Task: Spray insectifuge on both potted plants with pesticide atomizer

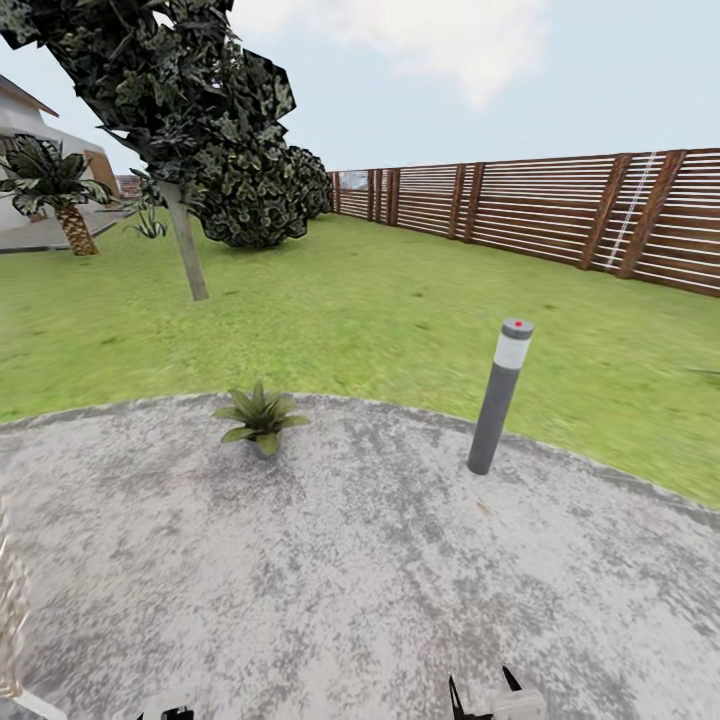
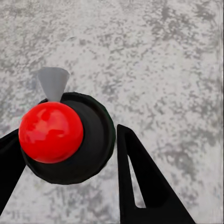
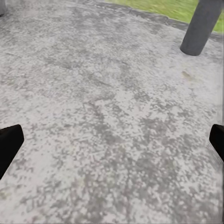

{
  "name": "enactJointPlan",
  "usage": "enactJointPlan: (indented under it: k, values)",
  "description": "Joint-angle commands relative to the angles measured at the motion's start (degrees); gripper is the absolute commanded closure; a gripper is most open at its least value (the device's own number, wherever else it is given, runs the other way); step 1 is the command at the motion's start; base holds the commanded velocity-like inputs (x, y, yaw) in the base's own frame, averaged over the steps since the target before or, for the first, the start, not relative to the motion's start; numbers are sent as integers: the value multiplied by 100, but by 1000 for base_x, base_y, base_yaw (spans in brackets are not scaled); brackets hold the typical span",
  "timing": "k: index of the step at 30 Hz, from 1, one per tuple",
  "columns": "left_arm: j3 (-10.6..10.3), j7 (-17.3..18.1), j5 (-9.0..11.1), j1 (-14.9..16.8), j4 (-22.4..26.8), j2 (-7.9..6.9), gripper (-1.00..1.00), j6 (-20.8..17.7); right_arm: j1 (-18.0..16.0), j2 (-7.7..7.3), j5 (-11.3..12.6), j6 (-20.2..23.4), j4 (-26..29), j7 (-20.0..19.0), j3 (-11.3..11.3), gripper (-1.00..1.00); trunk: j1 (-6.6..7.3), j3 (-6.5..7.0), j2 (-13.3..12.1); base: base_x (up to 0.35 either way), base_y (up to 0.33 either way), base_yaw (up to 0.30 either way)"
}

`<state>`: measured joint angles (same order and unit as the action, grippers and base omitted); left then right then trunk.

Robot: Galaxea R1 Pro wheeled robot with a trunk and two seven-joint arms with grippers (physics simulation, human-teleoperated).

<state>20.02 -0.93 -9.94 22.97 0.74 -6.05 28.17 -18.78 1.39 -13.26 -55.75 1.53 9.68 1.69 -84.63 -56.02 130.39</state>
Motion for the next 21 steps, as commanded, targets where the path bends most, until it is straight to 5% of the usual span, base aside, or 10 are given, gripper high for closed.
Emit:
enactJointPlan:
  k: [1,13,21]
  values:
    - [45,-12,-61,5,-10,-1,100,22,-3,1,-46,-6,-3,60,15,-100,-1,-5,2,240,-168,0]
    - [45,-12,-61,2,-13,-1,100,22,-3,1,-39,-4,-7,60,15,-100,-1,-5,2,240,-167,0]
    - [46,-12,-61,4,-13,-1,100,22,-3,-5,-38,-6,-5,60,15,-100,-1,-5,2,6,-3,15]
